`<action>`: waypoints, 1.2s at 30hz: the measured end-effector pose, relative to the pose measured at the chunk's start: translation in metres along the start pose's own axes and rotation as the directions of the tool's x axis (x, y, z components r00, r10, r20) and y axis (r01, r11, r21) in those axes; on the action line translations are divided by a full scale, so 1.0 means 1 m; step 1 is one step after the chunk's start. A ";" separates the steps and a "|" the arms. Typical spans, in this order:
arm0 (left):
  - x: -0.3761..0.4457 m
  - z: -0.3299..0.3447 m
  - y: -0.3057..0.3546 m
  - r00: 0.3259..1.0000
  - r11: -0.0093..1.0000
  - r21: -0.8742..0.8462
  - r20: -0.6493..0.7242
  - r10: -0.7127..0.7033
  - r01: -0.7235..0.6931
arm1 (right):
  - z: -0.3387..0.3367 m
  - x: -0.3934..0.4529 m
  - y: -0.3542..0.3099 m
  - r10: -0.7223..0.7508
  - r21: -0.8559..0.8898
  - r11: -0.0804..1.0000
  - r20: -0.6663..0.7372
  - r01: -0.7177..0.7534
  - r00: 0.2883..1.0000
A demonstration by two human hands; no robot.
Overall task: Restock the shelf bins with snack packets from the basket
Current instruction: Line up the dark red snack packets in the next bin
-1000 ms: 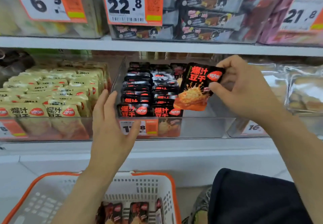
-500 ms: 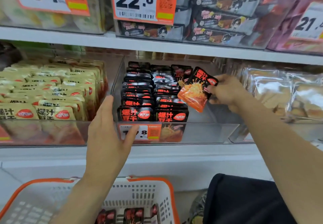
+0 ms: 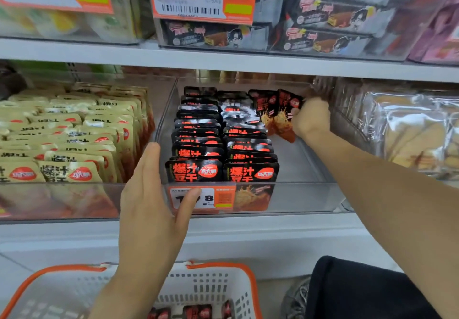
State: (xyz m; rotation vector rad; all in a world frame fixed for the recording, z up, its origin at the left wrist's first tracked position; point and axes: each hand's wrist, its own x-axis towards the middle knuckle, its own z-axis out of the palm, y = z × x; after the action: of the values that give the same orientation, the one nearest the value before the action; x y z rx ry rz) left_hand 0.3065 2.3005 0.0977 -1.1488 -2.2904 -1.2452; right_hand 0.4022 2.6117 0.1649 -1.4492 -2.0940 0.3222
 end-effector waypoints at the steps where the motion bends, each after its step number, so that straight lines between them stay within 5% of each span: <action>1: 0.000 0.000 0.000 1.000 1.000 0.004 -0.001 0.005 -0.005 | 0.003 0.003 -0.001 -0.010 -0.030 0.999 0.006 0.010 1.000; 13: 0.000 0.008 -0.007 0.998 0.999 0.014 -0.035 0.052 -0.052 | 0.005 0.010 0.011 -0.120 -0.009 0.993 0.121 0.122 0.985; 18: 0.000 0.009 -0.007 0.998 0.998 0.020 -0.038 0.057 -0.056 | -0.003 0.022 0.006 -0.149 -0.128 0.974 0.246 0.184 0.958; 28: 0.002 0.008 -0.008 0.997 0.997 0.016 -0.027 0.077 -0.076 | 0.028 0.027 -0.007 -0.336 0.083 0.941 0.365 0.329 0.868; 31: 0.002 0.008 -0.009 0.995 0.995 0.029 -0.040 0.094 -0.093 | 0.032 0.029 -0.004 -0.352 0.004 0.930 0.311 0.369 0.883; 36: 0.001 0.010 -0.010 0.994 0.995 0.030 -0.046 0.099 -0.097 | 0.035 0.033 -0.002 -0.219 -0.082 0.969 0.165 0.235 0.962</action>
State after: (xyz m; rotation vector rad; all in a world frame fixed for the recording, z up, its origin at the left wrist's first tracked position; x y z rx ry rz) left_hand 0.2991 2.3062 0.0871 -1.1938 -2.1823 -1.1881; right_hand 0.3720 2.6457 0.1481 -1.2558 -2.4073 0.2484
